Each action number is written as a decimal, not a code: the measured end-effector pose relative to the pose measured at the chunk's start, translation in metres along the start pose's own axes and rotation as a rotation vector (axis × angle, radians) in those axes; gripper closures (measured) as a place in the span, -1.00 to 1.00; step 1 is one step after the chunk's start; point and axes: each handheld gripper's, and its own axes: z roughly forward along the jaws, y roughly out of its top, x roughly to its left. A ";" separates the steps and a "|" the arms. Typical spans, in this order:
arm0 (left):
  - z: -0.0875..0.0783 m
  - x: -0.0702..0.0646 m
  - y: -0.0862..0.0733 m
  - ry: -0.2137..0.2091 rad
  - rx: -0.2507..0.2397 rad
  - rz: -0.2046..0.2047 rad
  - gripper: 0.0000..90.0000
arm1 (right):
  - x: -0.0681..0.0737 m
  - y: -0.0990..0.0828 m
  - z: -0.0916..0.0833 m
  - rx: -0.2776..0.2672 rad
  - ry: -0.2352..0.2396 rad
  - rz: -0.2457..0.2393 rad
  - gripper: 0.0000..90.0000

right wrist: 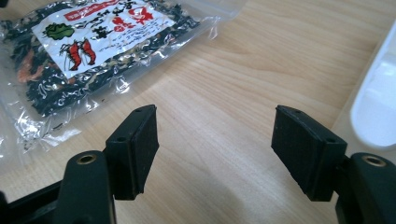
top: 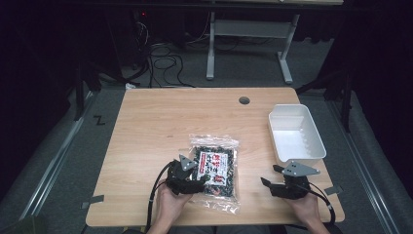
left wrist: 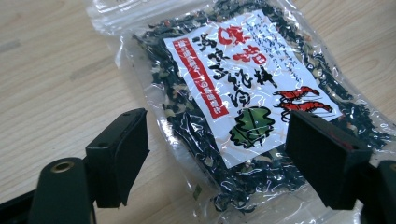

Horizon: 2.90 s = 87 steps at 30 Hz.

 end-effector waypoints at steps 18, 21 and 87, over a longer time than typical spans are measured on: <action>0.024 -0.002 0.005 0.055 0.067 -0.050 -0.69 | -0.005 0.001 -0.005 -0.019 -0.012 0.025 -0.38; 0.027 -0.001 0.005 0.067 0.069 -0.061 -0.68 | -0.005 0.001 -0.005 -0.018 -0.006 0.026 -0.38; 0.033 0.007 0.001 -0.098 0.087 0.086 -0.24 | -0.011 0.027 -0.010 0.015 0.042 0.051 -0.44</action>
